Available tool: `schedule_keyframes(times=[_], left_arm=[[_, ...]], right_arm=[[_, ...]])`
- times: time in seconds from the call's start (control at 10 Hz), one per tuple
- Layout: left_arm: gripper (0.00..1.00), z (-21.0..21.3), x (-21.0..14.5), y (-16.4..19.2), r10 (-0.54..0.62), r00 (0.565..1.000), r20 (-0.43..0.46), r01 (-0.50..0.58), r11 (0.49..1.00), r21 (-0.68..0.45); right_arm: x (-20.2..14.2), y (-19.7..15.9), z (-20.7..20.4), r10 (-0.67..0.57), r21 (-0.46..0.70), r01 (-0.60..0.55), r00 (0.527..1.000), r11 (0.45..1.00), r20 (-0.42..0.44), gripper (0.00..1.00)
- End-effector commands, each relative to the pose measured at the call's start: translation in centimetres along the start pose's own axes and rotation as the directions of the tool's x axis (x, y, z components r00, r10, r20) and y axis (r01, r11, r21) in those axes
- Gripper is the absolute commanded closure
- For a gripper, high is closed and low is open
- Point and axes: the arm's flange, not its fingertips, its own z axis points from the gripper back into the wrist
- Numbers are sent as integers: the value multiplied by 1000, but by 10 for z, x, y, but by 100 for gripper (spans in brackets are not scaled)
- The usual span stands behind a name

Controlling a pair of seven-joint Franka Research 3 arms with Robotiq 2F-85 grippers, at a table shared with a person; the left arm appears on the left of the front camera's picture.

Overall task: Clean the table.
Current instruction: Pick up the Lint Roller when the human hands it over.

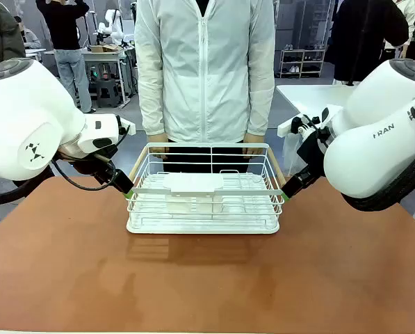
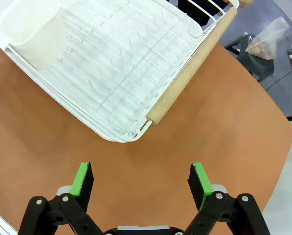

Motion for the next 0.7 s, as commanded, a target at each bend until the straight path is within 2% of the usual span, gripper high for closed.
schedule_keyframes(times=[0.0, 0.6], left_arm=[[0, 0, 0, 0, 0, 1000, 0, 0, 1000, 0], [0, 0, 0, 0, 0, 1000, 0, 0, 1000, 0]], right_arm=[[0, 0, 0, 0, 0, 0, 1000, 1000, 0, 0], [0, 0, 0, 0, 0, 0, 1000, 1000, 0, 0]])
